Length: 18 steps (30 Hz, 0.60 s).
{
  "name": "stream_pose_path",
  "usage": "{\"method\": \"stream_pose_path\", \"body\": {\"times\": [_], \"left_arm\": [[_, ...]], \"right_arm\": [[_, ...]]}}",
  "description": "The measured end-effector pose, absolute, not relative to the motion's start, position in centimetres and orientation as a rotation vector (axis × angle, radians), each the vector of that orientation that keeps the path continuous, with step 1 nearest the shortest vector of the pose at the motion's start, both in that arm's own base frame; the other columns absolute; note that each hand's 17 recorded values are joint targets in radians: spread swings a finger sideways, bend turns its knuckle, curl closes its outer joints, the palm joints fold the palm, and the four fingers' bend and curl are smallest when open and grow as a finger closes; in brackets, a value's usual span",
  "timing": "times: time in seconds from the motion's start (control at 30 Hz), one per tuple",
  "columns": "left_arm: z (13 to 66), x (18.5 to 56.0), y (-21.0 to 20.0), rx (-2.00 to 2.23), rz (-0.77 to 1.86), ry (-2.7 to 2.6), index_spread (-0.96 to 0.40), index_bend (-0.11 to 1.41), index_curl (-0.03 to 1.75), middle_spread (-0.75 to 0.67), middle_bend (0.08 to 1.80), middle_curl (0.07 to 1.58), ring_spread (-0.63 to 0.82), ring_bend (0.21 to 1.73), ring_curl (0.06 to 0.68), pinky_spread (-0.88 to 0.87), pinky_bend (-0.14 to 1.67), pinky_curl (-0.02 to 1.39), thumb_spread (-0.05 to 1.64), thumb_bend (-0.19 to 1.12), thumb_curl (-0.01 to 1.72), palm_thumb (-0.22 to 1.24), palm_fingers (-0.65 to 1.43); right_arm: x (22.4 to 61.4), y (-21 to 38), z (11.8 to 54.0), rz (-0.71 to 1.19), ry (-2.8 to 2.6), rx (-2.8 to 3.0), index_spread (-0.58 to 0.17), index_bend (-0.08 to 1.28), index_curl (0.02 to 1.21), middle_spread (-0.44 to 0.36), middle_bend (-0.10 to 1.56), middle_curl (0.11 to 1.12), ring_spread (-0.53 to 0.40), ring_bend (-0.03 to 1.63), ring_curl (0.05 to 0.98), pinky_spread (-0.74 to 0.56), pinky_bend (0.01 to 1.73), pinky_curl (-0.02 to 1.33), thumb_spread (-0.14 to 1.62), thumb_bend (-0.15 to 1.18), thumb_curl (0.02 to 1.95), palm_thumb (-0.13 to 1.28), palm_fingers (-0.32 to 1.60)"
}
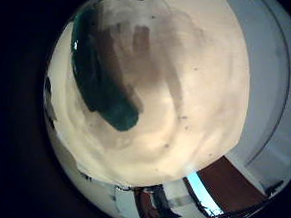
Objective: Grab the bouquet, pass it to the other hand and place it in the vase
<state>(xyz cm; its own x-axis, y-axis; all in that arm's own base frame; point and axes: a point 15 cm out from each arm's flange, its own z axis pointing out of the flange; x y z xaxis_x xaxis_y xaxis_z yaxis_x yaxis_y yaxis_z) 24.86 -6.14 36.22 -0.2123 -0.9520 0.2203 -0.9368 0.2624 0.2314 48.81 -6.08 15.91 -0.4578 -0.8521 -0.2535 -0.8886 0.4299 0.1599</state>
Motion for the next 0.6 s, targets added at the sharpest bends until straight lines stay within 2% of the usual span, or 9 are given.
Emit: {"method": "stream_pose_path", "body": {"times": [0.6], "left_arm": [[35.7,26.3,-6.3,1.738,-0.081,-2.207,0.04,0.16,0.28,0.37,0.22,0.33,0.46,0.62,0.188,0.48,0.32,0.30,0.99,-0.03,0.29,0.42,0.10]], "right_arm": [[50.6,-6.9,14.0,0.466,2.567,-1.557,-0.116,0.19,0.41,0.054,0.57,0.45,-0.055,0.87,0.204,0.08,0.54,0.06,1.04,-0.02,0.43,0.71,0.44]]}}
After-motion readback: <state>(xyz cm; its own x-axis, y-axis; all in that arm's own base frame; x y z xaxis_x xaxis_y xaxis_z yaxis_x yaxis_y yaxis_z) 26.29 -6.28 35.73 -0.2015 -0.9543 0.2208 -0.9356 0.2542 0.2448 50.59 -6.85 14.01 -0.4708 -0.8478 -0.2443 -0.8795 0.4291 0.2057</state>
